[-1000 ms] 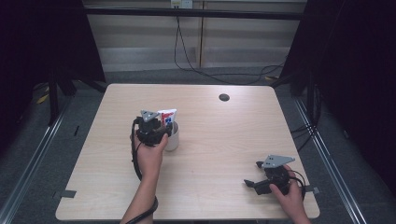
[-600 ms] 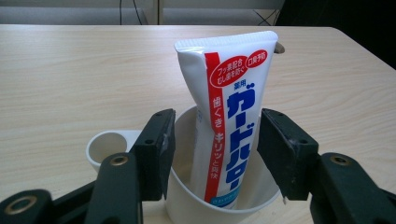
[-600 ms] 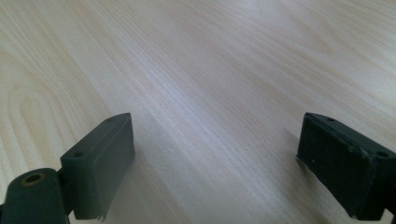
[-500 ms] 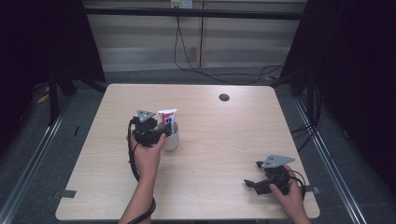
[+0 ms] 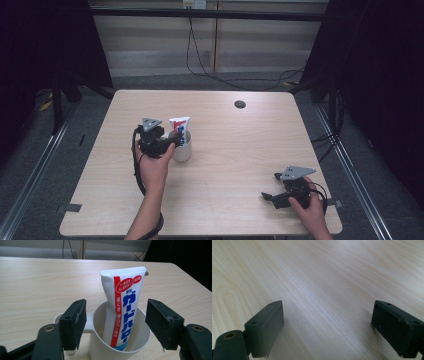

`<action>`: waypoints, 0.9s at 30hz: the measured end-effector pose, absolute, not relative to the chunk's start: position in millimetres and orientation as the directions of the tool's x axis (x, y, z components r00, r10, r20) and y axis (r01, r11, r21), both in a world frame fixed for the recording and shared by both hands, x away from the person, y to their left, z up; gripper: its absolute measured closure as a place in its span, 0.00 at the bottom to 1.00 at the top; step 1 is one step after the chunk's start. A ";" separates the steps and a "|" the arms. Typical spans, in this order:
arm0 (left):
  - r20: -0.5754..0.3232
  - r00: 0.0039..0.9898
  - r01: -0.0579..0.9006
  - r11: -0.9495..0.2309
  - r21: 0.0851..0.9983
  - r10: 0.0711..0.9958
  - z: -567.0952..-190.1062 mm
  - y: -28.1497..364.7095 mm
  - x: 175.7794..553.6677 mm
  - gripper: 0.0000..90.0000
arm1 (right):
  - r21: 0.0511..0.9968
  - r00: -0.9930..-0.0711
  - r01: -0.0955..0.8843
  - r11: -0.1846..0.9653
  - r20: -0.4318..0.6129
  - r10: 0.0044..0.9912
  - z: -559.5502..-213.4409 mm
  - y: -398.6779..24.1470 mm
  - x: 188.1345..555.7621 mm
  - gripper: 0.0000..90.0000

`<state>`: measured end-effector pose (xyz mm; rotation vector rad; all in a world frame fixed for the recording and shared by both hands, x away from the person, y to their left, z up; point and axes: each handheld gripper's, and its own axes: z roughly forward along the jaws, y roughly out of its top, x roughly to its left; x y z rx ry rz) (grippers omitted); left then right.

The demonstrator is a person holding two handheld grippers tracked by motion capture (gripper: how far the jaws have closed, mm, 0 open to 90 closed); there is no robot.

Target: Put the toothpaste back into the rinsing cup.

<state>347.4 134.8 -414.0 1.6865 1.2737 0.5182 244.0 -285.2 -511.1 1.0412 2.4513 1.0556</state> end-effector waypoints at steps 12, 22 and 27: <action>-0.201 0.390 0.499 -0.023 0.866 0.899 -416.6 143.9 345.7 0.27 | 0.718 -0.703 0.509 0.475 0.029 0.711 -511.1 -285.2 244.0 0.12; -0.194 0.388 0.503 -0.031 0.864 0.901 -421.2 152.7 341.2 0.24 | 0.718 -0.703 0.509 0.474 0.029 0.711 -511.1 -285.2 244.0 0.12; -0.199 0.388 0.504 -0.027 0.864 0.900 -423.1 157.7 338.6 0.23 | 0.718 -0.703 0.510 0.474 0.029 0.711 -511.1 -285.2 244.0 0.12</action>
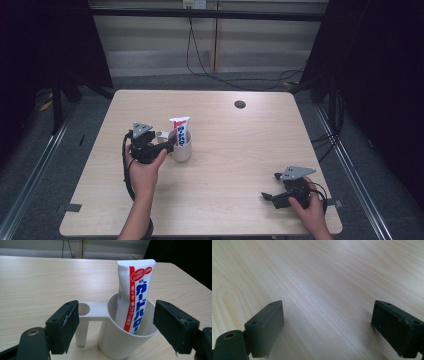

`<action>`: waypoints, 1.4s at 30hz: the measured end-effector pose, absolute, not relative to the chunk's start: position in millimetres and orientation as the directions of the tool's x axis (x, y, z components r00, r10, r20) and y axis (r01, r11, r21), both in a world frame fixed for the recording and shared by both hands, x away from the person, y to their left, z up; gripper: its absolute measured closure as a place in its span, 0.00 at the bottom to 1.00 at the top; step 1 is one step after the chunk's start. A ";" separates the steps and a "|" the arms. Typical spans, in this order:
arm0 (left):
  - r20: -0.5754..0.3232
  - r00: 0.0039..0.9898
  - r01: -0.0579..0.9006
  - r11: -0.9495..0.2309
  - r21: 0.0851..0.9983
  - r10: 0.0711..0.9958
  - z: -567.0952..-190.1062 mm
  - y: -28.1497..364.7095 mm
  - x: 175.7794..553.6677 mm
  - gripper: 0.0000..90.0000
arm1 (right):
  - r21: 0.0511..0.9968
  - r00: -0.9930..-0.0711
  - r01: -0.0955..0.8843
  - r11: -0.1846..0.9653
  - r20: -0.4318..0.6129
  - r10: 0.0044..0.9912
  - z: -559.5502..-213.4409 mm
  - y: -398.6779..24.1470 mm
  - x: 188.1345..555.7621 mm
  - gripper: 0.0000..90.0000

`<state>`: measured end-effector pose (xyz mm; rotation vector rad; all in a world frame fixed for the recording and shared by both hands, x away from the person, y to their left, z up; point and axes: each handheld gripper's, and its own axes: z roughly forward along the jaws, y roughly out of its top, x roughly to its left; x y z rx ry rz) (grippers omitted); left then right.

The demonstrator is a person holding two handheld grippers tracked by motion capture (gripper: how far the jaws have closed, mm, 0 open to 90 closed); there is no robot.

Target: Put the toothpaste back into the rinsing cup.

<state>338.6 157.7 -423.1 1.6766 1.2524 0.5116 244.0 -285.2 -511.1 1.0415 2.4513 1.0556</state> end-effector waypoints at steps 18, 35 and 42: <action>-0.205 0.382 0.513 -0.022 0.858 0.901 -434.1 177.6 327.7 0.21 | 0.718 -0.703 0.509 0.474 0.029 0.711 -511.1 -285.2 244.0 0.12; -0.190 0.376 0.529 -0.042 0.848 0.907 -450.5 189.3 321.6 0.21 | 0.718 -0.703 0.510 0.474 0.029 0.711 -511.1 -285.2 244.0 0.12; -0.188 0.369 0.535 -0.043 0.844 0.910 -458.6 196.1 317.2 0.21 | 0.718 -0.703 0.509 0.475 0.028 0.711 -511.2 -285.3 244.0 0.12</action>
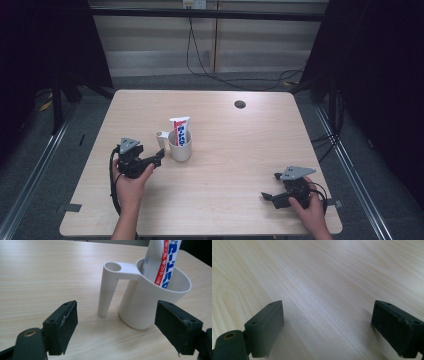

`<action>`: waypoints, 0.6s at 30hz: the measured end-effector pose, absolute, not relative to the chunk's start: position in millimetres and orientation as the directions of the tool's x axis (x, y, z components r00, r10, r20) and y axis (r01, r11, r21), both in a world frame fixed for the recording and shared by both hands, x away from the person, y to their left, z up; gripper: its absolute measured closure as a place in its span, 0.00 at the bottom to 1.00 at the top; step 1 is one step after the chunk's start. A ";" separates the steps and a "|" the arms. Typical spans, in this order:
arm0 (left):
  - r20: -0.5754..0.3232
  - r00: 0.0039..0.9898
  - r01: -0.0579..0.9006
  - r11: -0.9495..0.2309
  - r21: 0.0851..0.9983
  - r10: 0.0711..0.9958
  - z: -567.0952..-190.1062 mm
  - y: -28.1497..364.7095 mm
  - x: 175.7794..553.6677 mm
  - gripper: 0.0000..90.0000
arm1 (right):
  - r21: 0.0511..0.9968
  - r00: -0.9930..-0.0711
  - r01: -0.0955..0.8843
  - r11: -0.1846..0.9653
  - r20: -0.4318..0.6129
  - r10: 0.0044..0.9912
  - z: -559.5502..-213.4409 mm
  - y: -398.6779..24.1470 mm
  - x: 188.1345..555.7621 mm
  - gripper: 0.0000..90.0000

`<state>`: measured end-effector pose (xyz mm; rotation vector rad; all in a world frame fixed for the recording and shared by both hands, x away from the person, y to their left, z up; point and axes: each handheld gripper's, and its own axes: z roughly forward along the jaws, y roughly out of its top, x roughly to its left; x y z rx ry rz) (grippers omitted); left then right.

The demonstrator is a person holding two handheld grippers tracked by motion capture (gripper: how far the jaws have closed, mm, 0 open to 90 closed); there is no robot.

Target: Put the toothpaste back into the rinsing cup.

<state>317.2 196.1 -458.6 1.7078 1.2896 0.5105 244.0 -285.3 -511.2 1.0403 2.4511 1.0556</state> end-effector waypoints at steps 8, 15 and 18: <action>-0.175 0.358 0.558 -0.059 0.828 0.917 -474.3 202.2 311.3 0.21 | 0.718 -0.703 0.509 0.474 0.029 0.711 -511.1 -285.2 244.0 0.12; -0.158 0.362 0.565 -0.081 0.821 0.919 -479.7 204.5 308.6 0.21 | 0.718 -0.703 0.509 0.475 0.029 0.711 -511.1 -285.2 244.0 0.12; -0.136 0.368 0.569 -0.107 0.816 0.920 -482.3 205.0 306.9 0.21 | 0.718 -0.703 0.510 0.474 0.029 0.711 -511.1 -285.2 244.0 0.12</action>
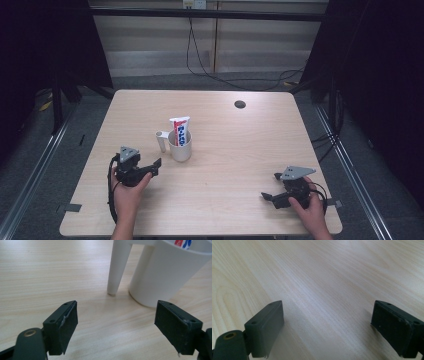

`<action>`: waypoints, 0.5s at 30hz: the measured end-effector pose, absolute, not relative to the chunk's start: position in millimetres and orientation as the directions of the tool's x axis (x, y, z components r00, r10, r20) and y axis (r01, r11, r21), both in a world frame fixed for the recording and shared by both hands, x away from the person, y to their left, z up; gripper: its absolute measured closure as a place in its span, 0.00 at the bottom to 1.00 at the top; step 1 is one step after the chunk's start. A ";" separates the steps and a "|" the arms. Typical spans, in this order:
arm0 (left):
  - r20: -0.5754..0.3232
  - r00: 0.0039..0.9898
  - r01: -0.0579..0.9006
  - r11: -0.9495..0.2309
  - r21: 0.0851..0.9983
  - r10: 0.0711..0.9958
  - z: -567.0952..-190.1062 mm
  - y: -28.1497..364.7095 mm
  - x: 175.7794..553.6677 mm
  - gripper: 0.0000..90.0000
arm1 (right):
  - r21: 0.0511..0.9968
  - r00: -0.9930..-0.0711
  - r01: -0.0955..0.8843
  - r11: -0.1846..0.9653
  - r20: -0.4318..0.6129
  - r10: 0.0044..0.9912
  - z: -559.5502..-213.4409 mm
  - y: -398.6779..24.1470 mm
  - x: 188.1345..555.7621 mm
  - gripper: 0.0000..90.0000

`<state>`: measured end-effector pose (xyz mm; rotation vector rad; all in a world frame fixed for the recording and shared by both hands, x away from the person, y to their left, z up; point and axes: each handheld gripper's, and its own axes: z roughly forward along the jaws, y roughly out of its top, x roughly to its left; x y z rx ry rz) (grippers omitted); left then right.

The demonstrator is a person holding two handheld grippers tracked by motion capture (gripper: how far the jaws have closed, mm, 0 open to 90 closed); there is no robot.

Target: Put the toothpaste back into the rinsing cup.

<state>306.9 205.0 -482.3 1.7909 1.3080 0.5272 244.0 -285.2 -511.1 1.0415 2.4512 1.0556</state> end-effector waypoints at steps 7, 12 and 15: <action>-0.126 0.373 0.581 -0.126 0.804 0.919 -489.5 206.4 305.2 0.21 | 0.718 -0.703 0.509 0.475 0.029 0.711 -511.1 -285.2 244.0 0.12; -0.105 0.383 0.582 -0.151 0.799 0.918 -491.7 205.1 305.2 0.21 | 0.718 -0.703 0.508 0.475 0.028 0.710 -511.2 -285.3 244.0 0.12; -0.115 0.381 0.589 -0.145 0.795 0.917 -493.7 205.7 305.3 0.21 | 0.718 -0.703 0.509 0.475 0.029 0.711 -511.1 -285.2 244.0 0.12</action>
